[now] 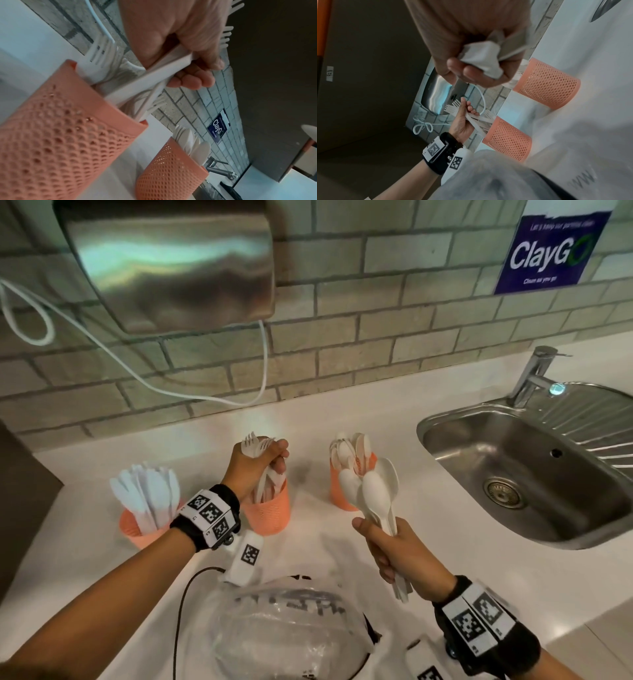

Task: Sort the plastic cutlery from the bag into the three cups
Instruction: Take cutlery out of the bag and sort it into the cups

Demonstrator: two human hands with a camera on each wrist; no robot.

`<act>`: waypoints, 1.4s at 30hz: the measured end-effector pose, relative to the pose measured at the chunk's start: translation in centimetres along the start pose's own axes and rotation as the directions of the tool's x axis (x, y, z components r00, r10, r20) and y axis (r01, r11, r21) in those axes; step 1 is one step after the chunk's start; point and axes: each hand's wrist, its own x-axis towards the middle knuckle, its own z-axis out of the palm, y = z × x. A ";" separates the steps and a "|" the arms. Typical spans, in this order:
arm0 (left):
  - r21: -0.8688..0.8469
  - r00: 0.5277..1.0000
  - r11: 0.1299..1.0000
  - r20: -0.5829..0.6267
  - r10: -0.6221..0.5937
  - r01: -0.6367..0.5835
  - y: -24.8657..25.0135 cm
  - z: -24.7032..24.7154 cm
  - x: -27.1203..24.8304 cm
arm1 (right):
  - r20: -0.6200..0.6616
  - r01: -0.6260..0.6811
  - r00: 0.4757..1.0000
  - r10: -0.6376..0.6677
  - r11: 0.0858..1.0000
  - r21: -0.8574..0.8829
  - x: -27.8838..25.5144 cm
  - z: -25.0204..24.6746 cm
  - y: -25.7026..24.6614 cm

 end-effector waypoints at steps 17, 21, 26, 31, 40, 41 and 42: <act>0.094 0.968 0.979 -0.159 0.192 -0.179 -1.1 -0.2 -0.2 | 0.014 0.021 1.000 -0.021 1.000 0.002 0.0 1.0 0.0; 0.274 0.933 0.943 -0.248 0.260 -0.190 -1.8 -0.4 0.2 | 0.014 0.023 1.000 -0.023 1.000 0.005 -0.1 0.8 0.0; 0.481 0.953 0.871 -0.208 0.219 -0.095 -1.7 -0.5 0.4 | 0.013 0.027 1.000 -0.027 1.000 0.013 -0.1 0.7 0.0; 0.565 0.959 0.817 -0.152 0.241 -0.116 -1.6 -0.7 0.5 | 0.022 0.028 0.999 -0.028 1.000 0.014 0.0 0.7 -0.1; 0.779 0.952 0.593 0.020 0.306 -0.207 -0.7 -2.8 -1.3 | 0.018 0.028 0.999 -0.029 0.998 0.051 0.0 0.3 -0.3; 0.807 0.969 0.565 0.039 0.242 -0.174 -0.6 -2.8 -1.6 | 0.019 0.024 1.000 -0.025 0.998 0.064 0.0 0.4 -0.4; 0.835 0.985 0.532 0.061 0.164 -0.140 -0.8 -2.8 -1.9 | 0.020 0.022 1.000 -0.024 0.997 0.073 0.0 0.5 -0.5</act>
